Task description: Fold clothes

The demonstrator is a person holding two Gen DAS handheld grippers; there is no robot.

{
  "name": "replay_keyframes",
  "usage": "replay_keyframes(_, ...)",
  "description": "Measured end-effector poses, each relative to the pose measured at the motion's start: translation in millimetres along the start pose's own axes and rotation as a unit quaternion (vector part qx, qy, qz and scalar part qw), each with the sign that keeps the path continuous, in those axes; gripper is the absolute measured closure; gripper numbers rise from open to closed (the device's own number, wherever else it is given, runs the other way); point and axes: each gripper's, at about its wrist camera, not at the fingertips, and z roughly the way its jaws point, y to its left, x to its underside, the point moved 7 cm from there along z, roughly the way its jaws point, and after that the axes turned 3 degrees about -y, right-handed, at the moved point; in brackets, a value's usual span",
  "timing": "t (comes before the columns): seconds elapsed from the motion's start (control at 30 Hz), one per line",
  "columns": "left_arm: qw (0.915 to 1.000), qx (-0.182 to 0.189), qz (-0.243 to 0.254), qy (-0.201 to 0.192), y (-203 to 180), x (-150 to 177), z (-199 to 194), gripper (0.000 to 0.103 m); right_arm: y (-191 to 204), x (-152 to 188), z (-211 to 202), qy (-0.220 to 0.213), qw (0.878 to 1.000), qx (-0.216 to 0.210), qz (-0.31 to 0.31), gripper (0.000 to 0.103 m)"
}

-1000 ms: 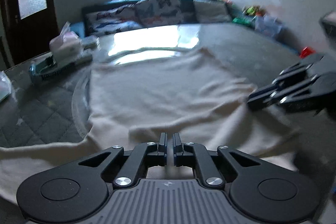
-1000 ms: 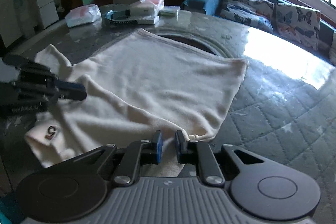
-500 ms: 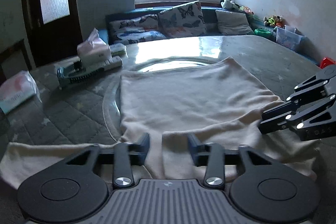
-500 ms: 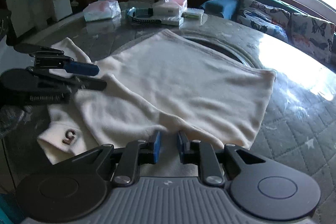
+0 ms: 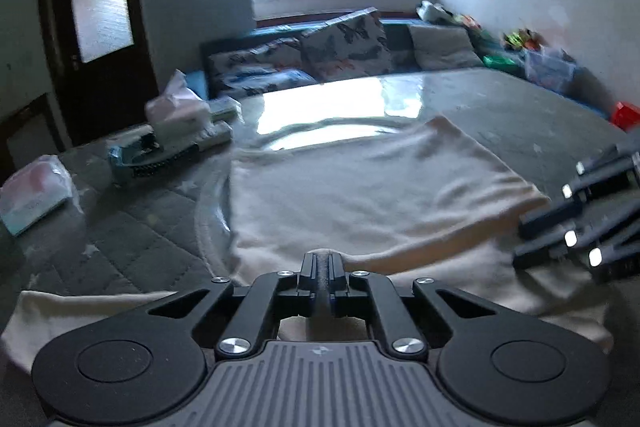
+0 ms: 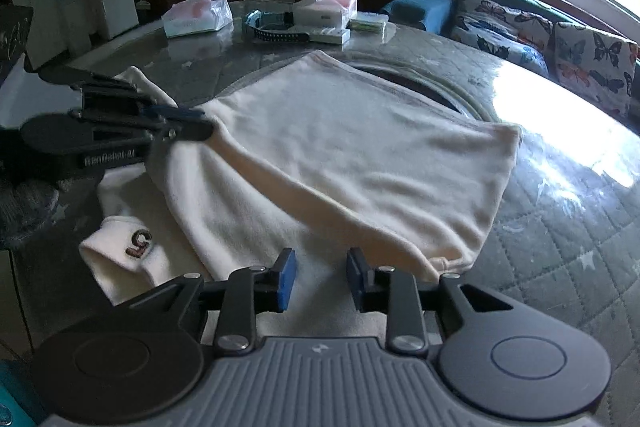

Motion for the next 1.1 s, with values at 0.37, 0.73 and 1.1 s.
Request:
replay_keyframes(0.37, 0.9953, -0.057, -0.076, -0.015, 51.7, 8.4, -37.7, 0.051, 22.3, -8.6, 16.8, -0.001, 1.0, -0.019, -0.023, 0.074)
replay_keyframes(0.73, 0.9394, -0.263, -0.219, 0.009, 195.2, 59.0, -73.8, 0.051, 26.4, -10.5, 3.4, -0.006, 0.999, -0.02, -0.032, 0.074)
replay_keyframes(1.1, 0.9285, -0.252, -0.272, 0.02, 229.1, 77.1, -64.8, 0.058, 27.3, -9.6, -2.0, -0.008, 0.999, -0.016, -0.031, 0.074)
